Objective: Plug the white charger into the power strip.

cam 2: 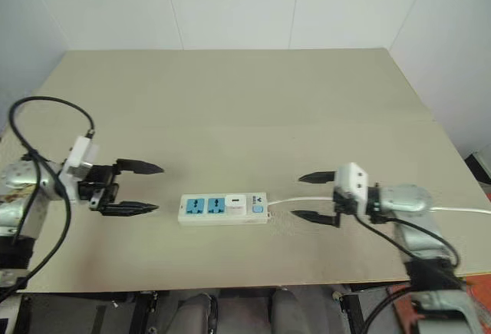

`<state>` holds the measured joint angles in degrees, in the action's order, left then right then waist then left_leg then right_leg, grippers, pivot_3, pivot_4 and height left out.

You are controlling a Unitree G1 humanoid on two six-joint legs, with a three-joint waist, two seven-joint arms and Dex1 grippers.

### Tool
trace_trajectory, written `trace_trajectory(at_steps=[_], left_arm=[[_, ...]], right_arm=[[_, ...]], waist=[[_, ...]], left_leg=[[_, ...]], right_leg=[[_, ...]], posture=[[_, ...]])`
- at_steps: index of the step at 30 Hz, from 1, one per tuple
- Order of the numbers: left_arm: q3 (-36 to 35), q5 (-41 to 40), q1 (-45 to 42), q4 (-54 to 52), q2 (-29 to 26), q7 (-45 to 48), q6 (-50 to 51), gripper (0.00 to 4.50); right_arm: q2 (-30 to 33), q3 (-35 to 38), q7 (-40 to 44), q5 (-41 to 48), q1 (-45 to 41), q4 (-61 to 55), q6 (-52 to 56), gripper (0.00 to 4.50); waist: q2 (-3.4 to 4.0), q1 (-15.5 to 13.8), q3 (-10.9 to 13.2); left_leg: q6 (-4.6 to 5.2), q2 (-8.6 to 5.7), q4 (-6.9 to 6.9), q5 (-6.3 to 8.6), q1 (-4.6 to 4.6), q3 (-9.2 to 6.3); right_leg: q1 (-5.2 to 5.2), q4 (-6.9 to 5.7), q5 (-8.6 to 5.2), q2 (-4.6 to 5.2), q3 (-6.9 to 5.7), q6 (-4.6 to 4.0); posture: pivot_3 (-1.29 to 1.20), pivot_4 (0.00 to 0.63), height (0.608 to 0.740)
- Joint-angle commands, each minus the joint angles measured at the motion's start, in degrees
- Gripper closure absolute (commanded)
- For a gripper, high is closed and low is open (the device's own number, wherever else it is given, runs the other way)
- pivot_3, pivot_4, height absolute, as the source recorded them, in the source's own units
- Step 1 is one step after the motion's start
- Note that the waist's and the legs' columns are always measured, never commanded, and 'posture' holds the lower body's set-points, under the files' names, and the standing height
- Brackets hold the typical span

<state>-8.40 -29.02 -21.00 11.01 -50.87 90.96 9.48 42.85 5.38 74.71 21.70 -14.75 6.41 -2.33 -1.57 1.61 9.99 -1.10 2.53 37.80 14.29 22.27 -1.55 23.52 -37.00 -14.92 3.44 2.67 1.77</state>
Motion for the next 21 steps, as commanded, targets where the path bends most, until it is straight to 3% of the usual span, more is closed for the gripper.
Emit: trace_trajectory(at_steps=[1, 8, 21], left_arm=[[-3.53, 0.16, 3.12, -1.84, -2.32, -0.74, -1.96, 0.0], [-4.95, -1.48, 8.93, -8.01, -2.62, -3.11, -0.68, 0.0], [-5.25, -3.99, 13.21, -15.58, -2.82, -6.32, 4.31, 0.0]], right_arm=[[2.7, 4.39, -0.43, 3.01, 3.2, -4.41, 2.02, 0.02], [6.13, 8.52, -0.41, 4.85, 8.12, -6.72, 4.02, 0.02], [6.67, 7.71, -0.3, 4.85, 10.5, -9.76, 4.6, 0.02]], waist=[[0.0, -0.01, 0.0], [0.01, -0.62, 0.01], [0.01, -0.75, 0.01]], left_leg=[[0.0, 0.01, 0.0, 0.0, -0.03, 0.01], [0.0, 0.01, 0.03, 0.0, -0.02, 0.06], [0.0, 0.02, 0.04, 0.0, -0.05, 0.07]], right_leg=[[-0.01, -0.01, 0.0, 0.0, 0.01, 0.0], [-0.02, -0.02, 0.0, 0.0, 0.04, 0.0], [-0.04, -0.04, 0.0, -0.01, 0.05, 0.0]], posture=[[0.0, 0.15, 0.74], [0.0, 0.15, 0.74], [0.0, 0.15, 0.74]])
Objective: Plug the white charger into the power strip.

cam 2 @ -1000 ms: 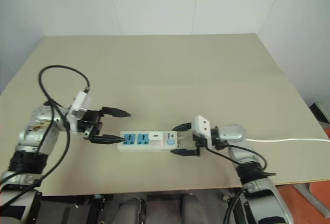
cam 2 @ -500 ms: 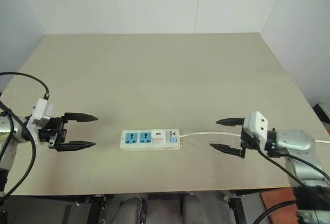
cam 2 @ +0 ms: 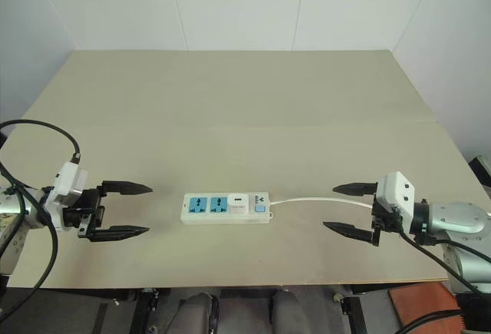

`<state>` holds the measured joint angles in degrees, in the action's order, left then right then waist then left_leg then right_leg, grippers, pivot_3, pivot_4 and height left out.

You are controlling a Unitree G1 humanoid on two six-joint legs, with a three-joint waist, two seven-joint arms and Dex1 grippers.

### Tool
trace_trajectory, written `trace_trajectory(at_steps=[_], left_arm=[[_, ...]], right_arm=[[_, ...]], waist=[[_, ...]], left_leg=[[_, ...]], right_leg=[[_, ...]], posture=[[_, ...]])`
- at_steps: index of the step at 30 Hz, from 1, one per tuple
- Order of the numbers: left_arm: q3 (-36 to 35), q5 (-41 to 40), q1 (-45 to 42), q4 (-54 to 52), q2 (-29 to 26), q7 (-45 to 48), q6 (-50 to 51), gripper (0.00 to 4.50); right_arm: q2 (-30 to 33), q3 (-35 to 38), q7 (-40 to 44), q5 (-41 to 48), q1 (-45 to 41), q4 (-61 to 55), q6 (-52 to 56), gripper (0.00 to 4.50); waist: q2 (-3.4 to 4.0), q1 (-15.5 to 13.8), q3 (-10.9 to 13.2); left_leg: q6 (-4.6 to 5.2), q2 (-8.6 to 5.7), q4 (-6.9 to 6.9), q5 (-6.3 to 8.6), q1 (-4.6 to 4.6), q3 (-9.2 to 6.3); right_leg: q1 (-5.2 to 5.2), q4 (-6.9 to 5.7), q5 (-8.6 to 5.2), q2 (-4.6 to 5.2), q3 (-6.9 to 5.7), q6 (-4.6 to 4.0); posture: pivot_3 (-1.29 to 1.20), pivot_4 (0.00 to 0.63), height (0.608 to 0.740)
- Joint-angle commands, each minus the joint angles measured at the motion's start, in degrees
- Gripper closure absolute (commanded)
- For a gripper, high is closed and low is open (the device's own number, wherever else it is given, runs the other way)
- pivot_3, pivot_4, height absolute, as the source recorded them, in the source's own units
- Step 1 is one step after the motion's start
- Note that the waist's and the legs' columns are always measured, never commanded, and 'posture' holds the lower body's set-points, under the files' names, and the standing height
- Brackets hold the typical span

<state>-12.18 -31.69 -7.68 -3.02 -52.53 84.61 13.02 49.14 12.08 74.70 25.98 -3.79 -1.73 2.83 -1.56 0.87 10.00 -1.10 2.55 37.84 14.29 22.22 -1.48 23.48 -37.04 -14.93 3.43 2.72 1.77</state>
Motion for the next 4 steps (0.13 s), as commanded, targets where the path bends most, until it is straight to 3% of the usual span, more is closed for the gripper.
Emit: trace_trajectory(at_steps=[1, 4], left_arm=[[-1.15, -1.1, -0.54, -1.39, -1.06, -0.23, 0.86, 0.0], [-0.41, -0.66, -1.82, -0.86, -0.83, -0.25, 0.87, 0.0]], right_arm=[[0.21, 0.9, -0.4, 0.53, -0.54, -1.66, -0.68, 0.02], [-0.04, 0.66, -0.54, 0.65, -0.43, -2.17, -0.67, 0.02]], waist=[[0.0, -0.01, 0.0], [0.0, 0.0, 0.0]], left_leg=[[0.0, 0.0, 0.0, 0.0, 0.0, 0.0], [0.0, 0.0, 0.0, 0.0, 0.0, 0.01]], right_leg=[[0.0, 0.0, 0.0, 0.0, 0.0, 0.0], [0.0, 0.0, 0.0, 0.0, 0.0, 0.0]], posture=[[0.0, 0.15, 0.74], [0.0, 0.15, 0.74]])
